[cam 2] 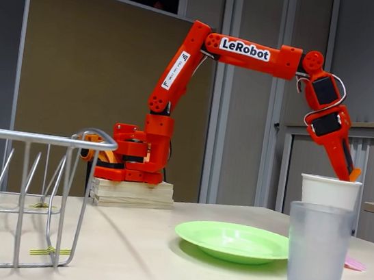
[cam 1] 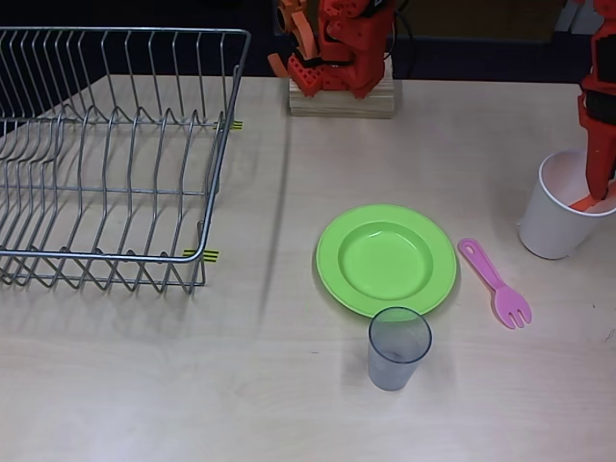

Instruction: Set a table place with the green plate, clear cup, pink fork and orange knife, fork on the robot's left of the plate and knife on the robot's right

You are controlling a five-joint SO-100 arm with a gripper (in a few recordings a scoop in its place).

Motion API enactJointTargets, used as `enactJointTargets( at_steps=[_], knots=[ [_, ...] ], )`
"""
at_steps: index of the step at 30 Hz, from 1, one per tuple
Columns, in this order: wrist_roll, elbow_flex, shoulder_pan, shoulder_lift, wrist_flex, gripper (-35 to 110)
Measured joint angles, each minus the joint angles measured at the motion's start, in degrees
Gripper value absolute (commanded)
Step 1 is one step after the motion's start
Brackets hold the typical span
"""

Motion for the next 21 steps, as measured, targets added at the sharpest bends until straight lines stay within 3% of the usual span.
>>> enactJointTargets(
  at_steps=[21],
  knots=[
    [-0.5,-3.5,0.4,-1.8,-0.1,18]
  ],
)
